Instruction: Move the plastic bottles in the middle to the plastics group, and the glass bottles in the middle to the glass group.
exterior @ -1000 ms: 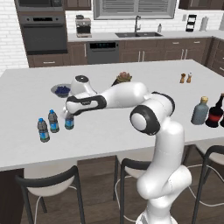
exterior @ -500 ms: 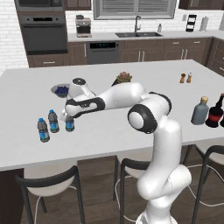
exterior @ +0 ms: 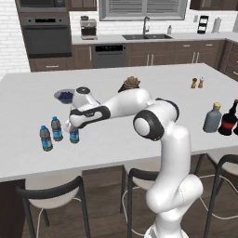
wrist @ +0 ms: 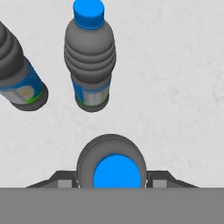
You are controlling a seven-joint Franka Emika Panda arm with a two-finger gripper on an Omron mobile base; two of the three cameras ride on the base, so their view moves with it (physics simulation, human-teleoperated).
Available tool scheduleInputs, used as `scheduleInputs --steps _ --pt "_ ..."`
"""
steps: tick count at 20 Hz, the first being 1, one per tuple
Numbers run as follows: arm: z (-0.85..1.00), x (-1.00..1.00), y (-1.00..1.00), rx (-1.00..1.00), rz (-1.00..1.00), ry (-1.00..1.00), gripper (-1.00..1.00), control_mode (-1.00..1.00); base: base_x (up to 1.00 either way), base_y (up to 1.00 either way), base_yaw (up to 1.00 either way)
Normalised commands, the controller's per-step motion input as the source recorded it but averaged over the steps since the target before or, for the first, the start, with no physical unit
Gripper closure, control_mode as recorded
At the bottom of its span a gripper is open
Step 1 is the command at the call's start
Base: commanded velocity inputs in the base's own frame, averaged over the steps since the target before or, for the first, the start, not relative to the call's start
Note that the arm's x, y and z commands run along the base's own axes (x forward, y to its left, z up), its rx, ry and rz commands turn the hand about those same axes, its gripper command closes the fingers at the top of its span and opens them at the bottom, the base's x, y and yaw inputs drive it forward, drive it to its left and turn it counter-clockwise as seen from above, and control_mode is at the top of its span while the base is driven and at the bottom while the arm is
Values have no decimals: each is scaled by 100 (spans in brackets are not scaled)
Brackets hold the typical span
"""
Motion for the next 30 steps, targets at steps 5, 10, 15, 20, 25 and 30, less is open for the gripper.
scheduleInputs --steps 5,10,15,20,25,30 --pt "-5 1 0 0 0 0 100 -100 0 0 0" --pt "0 0 0 0 0 0 -100 -100 0 0 0" --pt "0 0 0 0 0 0 -100 -100 0 0 0" --pt "1 0 0 0 0 0 -100 -100 0 0 0" --pt "19 0 -1 0 0 0 -100 -100 0 0 0" --pt "45 -20 -28 5 -3 -3 -100 -100 0 0 0"
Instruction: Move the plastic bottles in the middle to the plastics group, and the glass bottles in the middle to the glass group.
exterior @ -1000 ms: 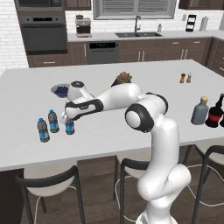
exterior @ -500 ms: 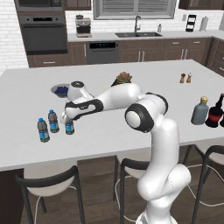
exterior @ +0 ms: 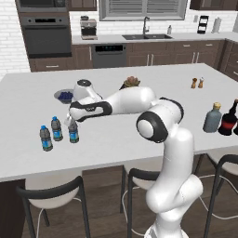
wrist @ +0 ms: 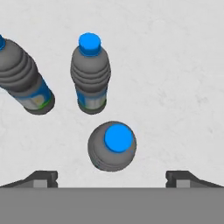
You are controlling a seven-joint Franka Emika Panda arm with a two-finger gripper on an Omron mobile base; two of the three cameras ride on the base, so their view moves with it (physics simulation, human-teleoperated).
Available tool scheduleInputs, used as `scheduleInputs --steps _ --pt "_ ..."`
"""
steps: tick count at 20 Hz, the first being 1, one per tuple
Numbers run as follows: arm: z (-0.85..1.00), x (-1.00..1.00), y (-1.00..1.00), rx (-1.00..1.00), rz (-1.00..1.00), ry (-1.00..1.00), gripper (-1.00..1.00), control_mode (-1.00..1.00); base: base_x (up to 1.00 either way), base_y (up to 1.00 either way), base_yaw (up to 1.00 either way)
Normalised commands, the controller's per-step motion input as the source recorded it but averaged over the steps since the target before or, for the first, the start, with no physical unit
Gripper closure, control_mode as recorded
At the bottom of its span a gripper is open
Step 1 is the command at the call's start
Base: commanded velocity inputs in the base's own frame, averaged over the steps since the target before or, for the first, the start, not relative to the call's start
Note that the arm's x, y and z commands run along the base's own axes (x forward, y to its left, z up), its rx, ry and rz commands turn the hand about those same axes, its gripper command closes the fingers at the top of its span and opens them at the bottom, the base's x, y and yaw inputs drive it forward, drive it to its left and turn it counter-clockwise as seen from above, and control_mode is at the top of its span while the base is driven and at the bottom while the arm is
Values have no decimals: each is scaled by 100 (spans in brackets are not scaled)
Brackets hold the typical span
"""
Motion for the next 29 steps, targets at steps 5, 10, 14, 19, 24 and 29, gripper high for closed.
scheduleInputs --steps 5,10,14,19,24,29 --pt "32 -67 -66 29 -6 -23 -100 -100 0 0 0" --pt "12 -90 -84 38 -2 -34 -100 -100 0 0 0" --pt "2 -80 -82 31 -3 -24 -100 -100 0 0 0" --pt "10 -71 -81 24 -7 -13 -100 -100 0 0 0" --pt "62 -69 -100 11 -20 -1 -100 -100 0 0 0" --pt "68 -42 -99 -9 -21 -1 -100 -100 0 0 0"
